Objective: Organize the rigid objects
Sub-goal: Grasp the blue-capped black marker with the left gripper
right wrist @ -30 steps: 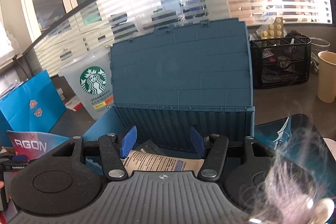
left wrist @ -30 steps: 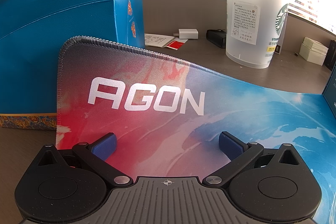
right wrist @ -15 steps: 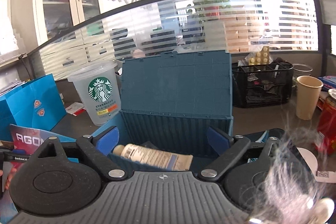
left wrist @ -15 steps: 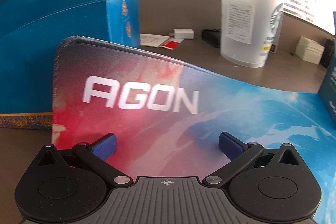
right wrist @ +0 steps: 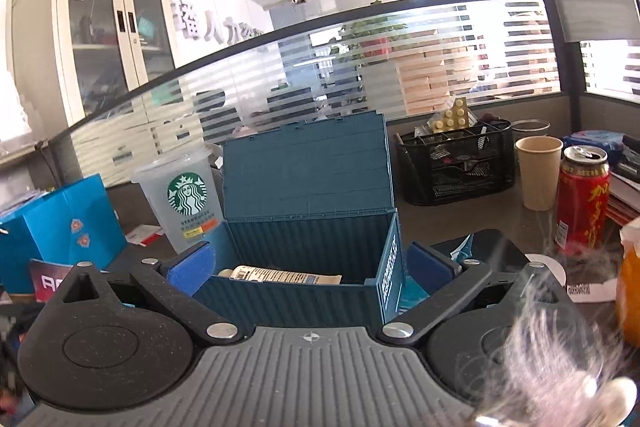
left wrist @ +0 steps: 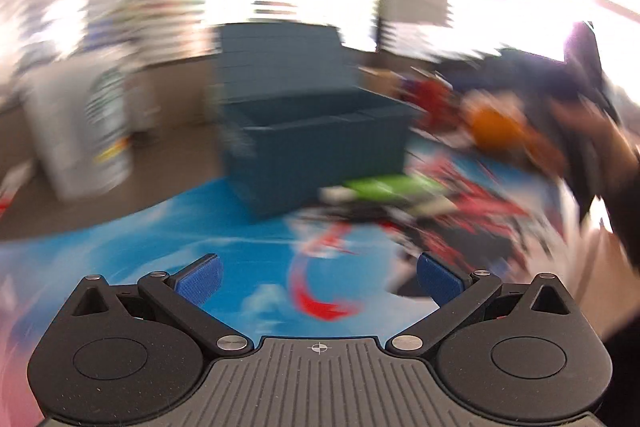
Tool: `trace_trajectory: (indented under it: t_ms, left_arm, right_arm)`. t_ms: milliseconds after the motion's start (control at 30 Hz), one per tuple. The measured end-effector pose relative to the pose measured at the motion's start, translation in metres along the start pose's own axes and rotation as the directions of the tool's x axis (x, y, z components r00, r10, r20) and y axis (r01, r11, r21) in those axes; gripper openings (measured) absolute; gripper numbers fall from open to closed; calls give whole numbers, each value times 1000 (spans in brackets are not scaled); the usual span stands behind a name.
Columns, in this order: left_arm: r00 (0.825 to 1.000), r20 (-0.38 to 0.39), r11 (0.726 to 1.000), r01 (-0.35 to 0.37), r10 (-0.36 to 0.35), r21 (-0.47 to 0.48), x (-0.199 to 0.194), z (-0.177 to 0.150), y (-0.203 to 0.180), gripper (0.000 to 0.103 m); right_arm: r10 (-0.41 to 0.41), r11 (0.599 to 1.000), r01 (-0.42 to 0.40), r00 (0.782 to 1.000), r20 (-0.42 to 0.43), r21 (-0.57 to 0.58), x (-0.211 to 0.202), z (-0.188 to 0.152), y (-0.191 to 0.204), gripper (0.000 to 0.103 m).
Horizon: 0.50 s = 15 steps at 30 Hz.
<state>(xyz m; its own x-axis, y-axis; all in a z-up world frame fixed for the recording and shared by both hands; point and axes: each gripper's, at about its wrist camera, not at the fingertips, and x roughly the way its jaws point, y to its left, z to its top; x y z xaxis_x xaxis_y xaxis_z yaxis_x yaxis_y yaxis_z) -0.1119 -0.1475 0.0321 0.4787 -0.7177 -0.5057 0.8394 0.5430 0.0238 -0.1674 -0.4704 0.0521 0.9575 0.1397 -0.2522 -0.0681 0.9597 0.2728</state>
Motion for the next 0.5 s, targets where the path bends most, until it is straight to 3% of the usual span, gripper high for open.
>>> trace_trajectory:
  t_ms: [100, 167, 500]
  left_arm:
    - [999, -18, 988, 33, -30, 153, 9, -1, -27, 103]
    - [998, -33, 979, 61, -56, 193, 10, -4, -39, 103]
    - [961, -144, 955, 257, -237, 147, 23, -10, -50, 98]
  right_arm:
    - [5, 1000, -5, 1000, 2, 7, -4, -3, 0, 103]
    - [3, 1000, -3, 1000, 3, 4, -6, -4, 0, 103]
    - [-13, 1000, 13, 1000, 5, 15, -13, -11, -4, 103]
